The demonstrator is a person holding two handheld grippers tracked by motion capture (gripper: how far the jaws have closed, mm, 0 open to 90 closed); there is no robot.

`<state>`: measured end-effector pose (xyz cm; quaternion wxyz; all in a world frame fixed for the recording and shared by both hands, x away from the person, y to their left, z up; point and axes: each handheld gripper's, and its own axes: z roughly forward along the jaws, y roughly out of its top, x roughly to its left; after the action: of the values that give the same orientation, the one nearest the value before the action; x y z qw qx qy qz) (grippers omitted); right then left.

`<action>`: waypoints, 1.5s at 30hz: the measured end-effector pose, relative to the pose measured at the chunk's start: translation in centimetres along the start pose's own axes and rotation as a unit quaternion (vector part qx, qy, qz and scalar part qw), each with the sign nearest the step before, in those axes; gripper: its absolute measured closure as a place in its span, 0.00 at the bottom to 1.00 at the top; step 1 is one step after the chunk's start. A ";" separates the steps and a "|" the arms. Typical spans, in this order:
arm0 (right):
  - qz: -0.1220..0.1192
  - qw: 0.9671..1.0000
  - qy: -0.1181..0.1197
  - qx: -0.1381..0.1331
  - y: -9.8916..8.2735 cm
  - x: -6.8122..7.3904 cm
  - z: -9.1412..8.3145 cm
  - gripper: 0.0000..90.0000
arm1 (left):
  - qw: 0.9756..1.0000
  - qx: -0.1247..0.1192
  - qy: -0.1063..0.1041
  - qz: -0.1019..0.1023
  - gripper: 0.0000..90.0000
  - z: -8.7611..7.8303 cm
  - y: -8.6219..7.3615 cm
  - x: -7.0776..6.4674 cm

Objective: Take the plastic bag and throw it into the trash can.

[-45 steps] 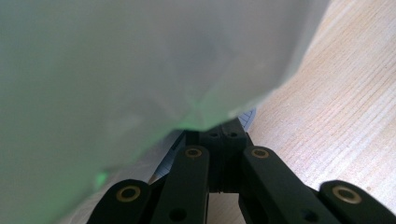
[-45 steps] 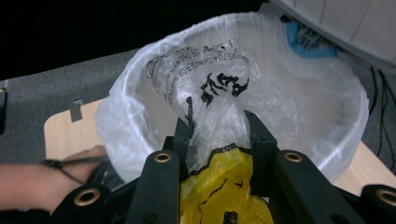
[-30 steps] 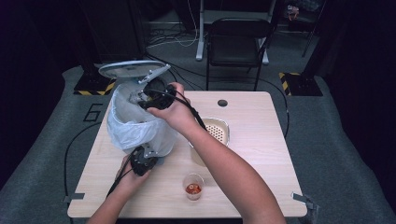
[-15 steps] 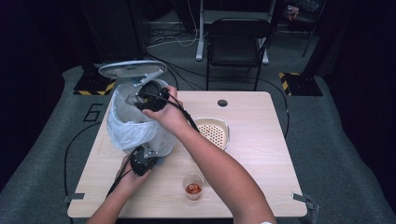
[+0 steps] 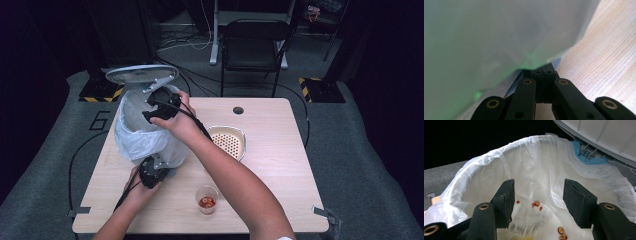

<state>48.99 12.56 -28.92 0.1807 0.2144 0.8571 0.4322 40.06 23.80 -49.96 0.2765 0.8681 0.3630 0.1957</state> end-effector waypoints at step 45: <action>0.028 0.999 0.013 -0.007 -17.9 2.6 -14.4 0.27 | 1.000 -0.007 0.005 0.000 1.00 0.1 0.0 -0.1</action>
<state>35.88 -5.20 -35.77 0.1585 0.2314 0.8498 0.4463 40.03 23.66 -50.07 0.2811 0.8649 0.3632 0.2027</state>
